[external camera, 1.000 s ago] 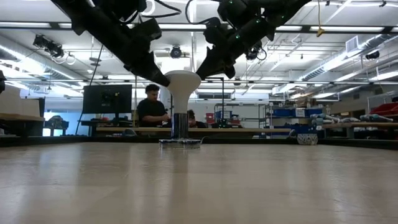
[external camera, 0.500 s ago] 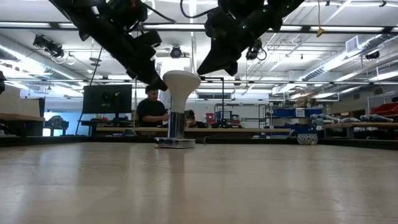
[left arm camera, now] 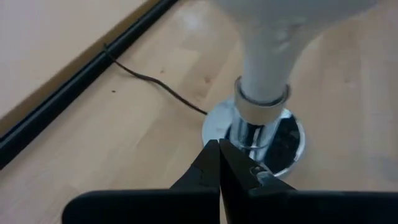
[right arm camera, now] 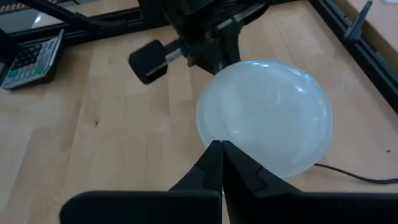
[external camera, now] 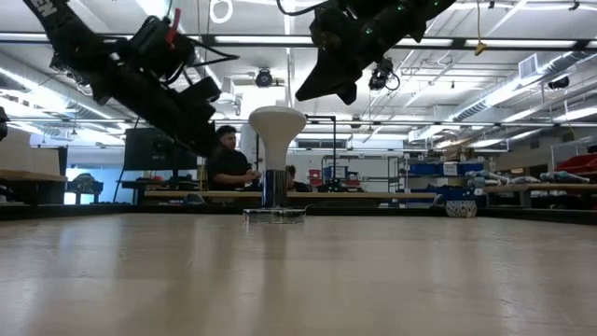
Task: Screw lightbulb
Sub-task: Insert the lightbulb into the silver lamp socket
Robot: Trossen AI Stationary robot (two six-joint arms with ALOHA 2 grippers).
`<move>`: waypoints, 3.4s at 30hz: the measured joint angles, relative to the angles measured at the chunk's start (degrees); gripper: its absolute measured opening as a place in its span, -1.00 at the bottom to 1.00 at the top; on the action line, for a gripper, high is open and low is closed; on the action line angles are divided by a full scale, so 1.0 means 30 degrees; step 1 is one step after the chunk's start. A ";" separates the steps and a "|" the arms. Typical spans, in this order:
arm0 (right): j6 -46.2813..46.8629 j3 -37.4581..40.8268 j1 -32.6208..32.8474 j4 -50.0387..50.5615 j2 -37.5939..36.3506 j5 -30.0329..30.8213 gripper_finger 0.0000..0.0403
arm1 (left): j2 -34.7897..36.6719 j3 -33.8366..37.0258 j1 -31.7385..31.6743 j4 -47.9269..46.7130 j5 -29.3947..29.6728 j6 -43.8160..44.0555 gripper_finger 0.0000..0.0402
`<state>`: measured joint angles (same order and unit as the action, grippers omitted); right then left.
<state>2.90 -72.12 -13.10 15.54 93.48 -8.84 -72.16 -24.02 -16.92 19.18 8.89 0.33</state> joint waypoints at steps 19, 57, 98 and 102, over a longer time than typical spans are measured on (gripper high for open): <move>-0.0901 -0.0044 0.0007 0.3193 -0.1920 0.1144 -0.97 | -0.7701 -0.0664 -0.0535 0.6414 0.0627 -0.0197 -1.00; -0.1507 -0.0029 -0.0992 0.6597 -0.5371 0.2525 -0.97 | -0.8116 -0.4596 0.1895 0.5105 -0.1022 -0.0428 -1.00; -0.2710 -0.0015 -0.3268 0.3845 -0.1175 0.2792 -0.96 | -0.5181 -0.7119 0.4170 0.2946 -0.0914 -0.1074 -1.00; -0.2748 -0.0015 -0.3337 0.3835 -0.1175 0.2602 -0.96 | -0.5444 -0.7152 0.3867 0.3573 -0.1650 -0.1033 -1.00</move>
<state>-5.35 -72.16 -23.11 27.05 89.95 -1.04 -88.49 -45.48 -5.32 29.90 3.94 -2.77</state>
